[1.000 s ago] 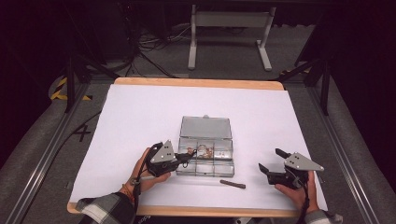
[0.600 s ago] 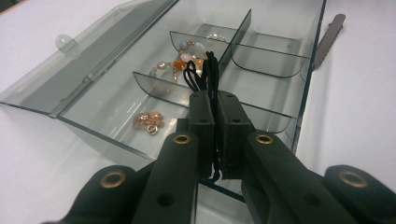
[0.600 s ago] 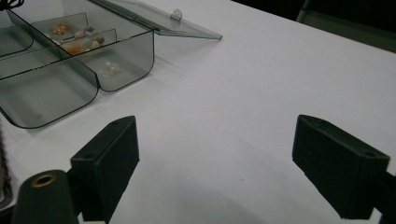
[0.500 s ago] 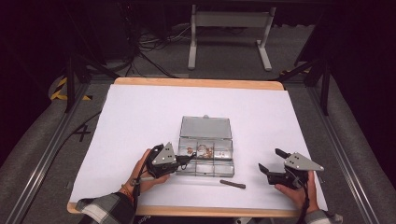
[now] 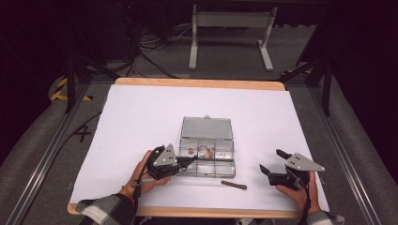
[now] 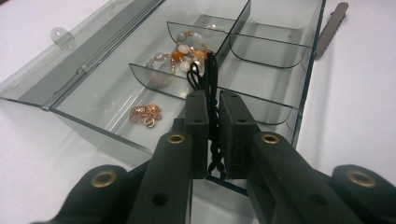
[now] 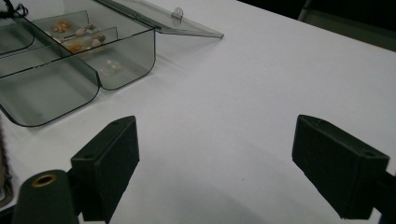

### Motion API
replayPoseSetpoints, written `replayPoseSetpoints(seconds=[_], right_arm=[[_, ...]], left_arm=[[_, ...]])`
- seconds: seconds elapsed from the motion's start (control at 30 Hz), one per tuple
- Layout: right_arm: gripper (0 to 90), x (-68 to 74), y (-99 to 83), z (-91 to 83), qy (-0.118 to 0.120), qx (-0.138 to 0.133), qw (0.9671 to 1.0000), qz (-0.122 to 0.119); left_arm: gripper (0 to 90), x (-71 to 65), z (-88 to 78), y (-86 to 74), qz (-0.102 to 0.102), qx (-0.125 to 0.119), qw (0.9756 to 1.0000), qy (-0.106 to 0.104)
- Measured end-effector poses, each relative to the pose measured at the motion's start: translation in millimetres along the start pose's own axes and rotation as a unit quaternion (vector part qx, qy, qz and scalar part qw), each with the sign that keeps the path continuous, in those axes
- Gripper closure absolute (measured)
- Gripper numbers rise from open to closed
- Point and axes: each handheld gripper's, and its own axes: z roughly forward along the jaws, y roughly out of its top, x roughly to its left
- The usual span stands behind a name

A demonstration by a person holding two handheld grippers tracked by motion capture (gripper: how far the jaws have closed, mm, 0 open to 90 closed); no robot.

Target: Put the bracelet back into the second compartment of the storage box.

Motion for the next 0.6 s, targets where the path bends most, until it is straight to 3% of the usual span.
replayPoseSetpoints(seconds=[0.37,0.6], right_arm=[[15.7,-0.1,0.1,0.1,0.001,0.002,1.0,-0.001],[16.6,0.2,0.1,0.1,0.001,0.001,1.0,-0.001]], left_arm=[[75.3,1.1,-5.8,0.9,-0.005,-0.017,0.9998,0.008],[65.1,2.7,-15.3,1.3,-0.01,-0.035,0.9991,0.023]])
